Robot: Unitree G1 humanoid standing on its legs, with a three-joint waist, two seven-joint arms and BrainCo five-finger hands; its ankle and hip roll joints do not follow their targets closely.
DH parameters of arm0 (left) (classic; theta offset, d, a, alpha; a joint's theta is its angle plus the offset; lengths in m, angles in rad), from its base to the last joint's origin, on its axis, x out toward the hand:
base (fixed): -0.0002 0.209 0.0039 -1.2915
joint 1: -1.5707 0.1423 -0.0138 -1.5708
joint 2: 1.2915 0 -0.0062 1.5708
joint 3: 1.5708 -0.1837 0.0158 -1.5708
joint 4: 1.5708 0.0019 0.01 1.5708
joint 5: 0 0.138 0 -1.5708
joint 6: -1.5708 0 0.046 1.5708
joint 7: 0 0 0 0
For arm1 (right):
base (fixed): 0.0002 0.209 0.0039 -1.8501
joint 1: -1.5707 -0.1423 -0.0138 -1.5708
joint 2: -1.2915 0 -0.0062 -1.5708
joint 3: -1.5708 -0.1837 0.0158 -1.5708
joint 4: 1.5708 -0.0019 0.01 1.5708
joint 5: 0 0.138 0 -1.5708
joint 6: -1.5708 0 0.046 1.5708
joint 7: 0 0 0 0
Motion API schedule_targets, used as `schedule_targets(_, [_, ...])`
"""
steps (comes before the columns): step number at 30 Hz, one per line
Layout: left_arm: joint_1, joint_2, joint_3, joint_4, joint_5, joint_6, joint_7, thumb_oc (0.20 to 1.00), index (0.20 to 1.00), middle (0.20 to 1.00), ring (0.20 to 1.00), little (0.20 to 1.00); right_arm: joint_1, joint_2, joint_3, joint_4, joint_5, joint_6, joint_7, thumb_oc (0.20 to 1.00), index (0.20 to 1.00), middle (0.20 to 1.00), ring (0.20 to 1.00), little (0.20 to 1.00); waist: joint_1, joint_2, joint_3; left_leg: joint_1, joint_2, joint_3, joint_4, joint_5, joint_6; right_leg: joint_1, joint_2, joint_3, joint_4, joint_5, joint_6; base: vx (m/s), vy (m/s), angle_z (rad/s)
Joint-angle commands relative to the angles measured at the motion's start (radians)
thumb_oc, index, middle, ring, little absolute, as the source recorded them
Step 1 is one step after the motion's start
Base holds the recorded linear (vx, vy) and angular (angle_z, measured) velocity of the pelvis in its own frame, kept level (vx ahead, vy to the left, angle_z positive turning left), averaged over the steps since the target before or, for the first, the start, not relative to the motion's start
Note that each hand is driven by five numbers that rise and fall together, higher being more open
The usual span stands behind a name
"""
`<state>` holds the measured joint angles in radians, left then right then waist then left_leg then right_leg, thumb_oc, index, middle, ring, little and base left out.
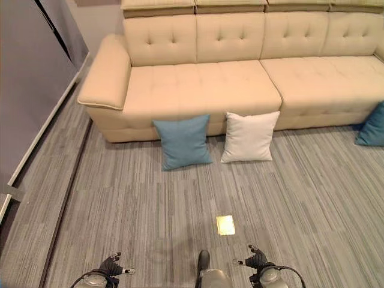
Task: Pick up all the scattered cushions and arrange them neatly on the sofa.
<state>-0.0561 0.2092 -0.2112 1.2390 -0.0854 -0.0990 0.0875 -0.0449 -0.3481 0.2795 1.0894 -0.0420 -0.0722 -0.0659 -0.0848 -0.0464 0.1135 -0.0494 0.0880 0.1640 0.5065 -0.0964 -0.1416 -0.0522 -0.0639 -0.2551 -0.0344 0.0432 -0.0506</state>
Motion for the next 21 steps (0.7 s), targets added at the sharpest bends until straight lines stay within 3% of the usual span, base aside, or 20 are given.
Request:
schedule_targets(1, [-0.042,0.031,-0.016,-0.04,0.014,-0.018,0.008,1.0,1.0,1.0,1.0,1.0,0.005,-0.028,0.006,0.024,0.025,-0.003,-0.011,1.0,1.0,1.0,1.0,1.0,0.0,-0.049,0.018,-0.061,-0.005,0.084,-0.043,0.047,0.038,0.004,-0.03,0.027,0.109,-0.09,0.098,0.22,-0.115,-0.01])
schedule_targets(4, [-0.03,0.031,-0.015,-0.04,0.017,-0.016,0.012,1.0,1.0,1.0,1.0,1.0,0.013,-0.022,0.014,0.031,0.026,-0.001,-0.014,1.0,1.0,1.0,1.0,1.0,0.021,-0.054,0.012,-0.116,-0.001,0.109,-0.172,0.015,0.076,0.041,-0.019,0.04,0.09,-0.118,0.108,0.29,-0.053,-0.09])
schedule_targets(6, [-0.025,0.033,-0.017,-0.041,0.022,-0.017,0.018,1.0,1.0,1.0,1.0,1.0,0.011,-0.018,0.02,0.034,0.026,-0.001,-0.019,1.0,1.0,1.0,1.0,1.0,0.04,-0.045,0.01,-0.156,0.008,0.098,-0.283,0.075,0.073,0.071,-0.001,0.051,0.084,-0.136,0.112,0.24,0.018,-0.2])
schedule_targets(7, [-0.025,0.033,-0.017,-0.041,0.022,-0.017,0.018,1.0,1.0,1.0,1.0,1.0,0.011,-0.017,0.02,0.034,0.026,-0.001,-0.019,1.0,1.0,1.0,1.0,1.0,0.04,-0.046,0.011,-0.152,0.006,0.099,-0.288,0.077,0.073,0.073,-0.002,0.052,0.084,-0.137,0.112,0.29,0.035,-0.16])
schedule_targets(8, [-0.028,0.036,-0.019,-0.034,0.029,-0.013,0.021,1.0,1.0,1.0,1.0,1.0,0.003,-0.011,0.019,0.04,0.03,0.0,-0.02,1.0,1.0,1.0,1.0,1.0,0.048,-0.044,0.009,-0.173,0.014,0.108,-0.334,0.126,0.064,0.105,0.011,0.067,0.083,-0.151,0.114,0.4,0.104,-0.31])
schedule_targets(9, [-0.023,0.036,-0.015,-0.023,0.036,-0.008,0.019,1.0,1.0,1.0,1.0,1.0,0.006,0.0,0.02,0.04,0.018,-0.001,-0.015,1.0,1.0,1.0,1.0,1.0,0.046,-0.034,-0.004,-0.12,0.0,0.131,-0.4,0.118,0.077,0.114,0.015,0.07,0.107,-0.166,0.121,0.5,0.143,-0.38])
schedule_targets(12, [-0.016,0.034,-0.016,-0.014,0.045,-0.007,0.02,1.0,1.0,1.0,1.0,1.0,0.004,0.001,0.023,0.039,0.008,-0.003,-0.014,1.0,1.0,1.0,1.0,1.0,0.05,-0.029,-0.024,-0.099,-0.036,0.114,-0.402,0.102,0.097,0.118,0.003,0.081,0.152,-0.171,0.136,0.26,0.128,-0.23])
schedule_targets(14, [-0.014,0.034,-0.018,-0.016,0.046,-0.006,0.021,1.0,1.0,1.0,1.0,1.0,-0.008,0.006,0.024,0.033,0.0,-0.003,-0.012,1.0,1.0,1.0,1.0,1.0,0.05,-0.023,-0.034,-0.037,-0.084,0.123,-0.422,0.061,0.144,0.081,-0.045,0.089,0.309,-0.105,0.179,0.32,0.207,-0.19])
schedule_targets(15, [-0.014,0.034,-0.018,-0.016,0.046,-0.006,0.021,1.0,1.0,1.0,1.0,1.0,-0.009,0.006,0.024,0.033,0.0,-0.003,-0.012,1.0,1.0,1.0,1.0,1.0,0.051,-0.021,-0.036,-0.04,-0.082,0.124,-0.423,0.063,0.144,0.078,-0.044,0.09,0.307,-0.102,0.178,0.16,0.13,-0.16])
schedule_targets(16, [-0.016,0.037,-0.02,-0.018,0.048,-0.005,0.022,1.0,1.0,1.0,1.0,1.0,-0.017,0.006,0.024,0.028,-0.003,0.0,-0.014,1.0,1.0,1.0,1.0,1.0,0.049,-0.017,-0.032,-0.019,-0.093,0.127,-0.431,0.053,0.16,0.042,-0.068,0.091,0.386,-0.05,0.194,0.06,0.06,-0.1])
schedule_targets(20, [-0.016,0.037,-0.02,-0.018,0.048,-0.005,0.022,1.0,1.0,1.0,1.0,1.0,-0.017,0.006,0.024,0.028,-0.003,0.0,-0.014,1.0,1.0,1.0,1.0,1.0,0.049,-0.017,-0.033,-0.019,-0.093,0.127,-0.431,0.052,0.16,0.042,-0.068,0.092,0.386,-0.05,0.194,0.14,0.059,0.13])
schedule_targets(21, [-0.037,0.056,-0.018,-0.032,0.037,-0.005,0.025,1.0,1.0,1.0,1.0,1.0,-0.039,0.009,0.023,0.012,0.0,0.002,-0.016,1.0,1.0,1.0,1.0,1.0,0.016,0.029,-0.009,0.092,-0.095,0.123,-0.483,0.006,0.181,-0.099,-0.125,0.017,0.524,-0.005,0.186,0.48,0.177,0.07])
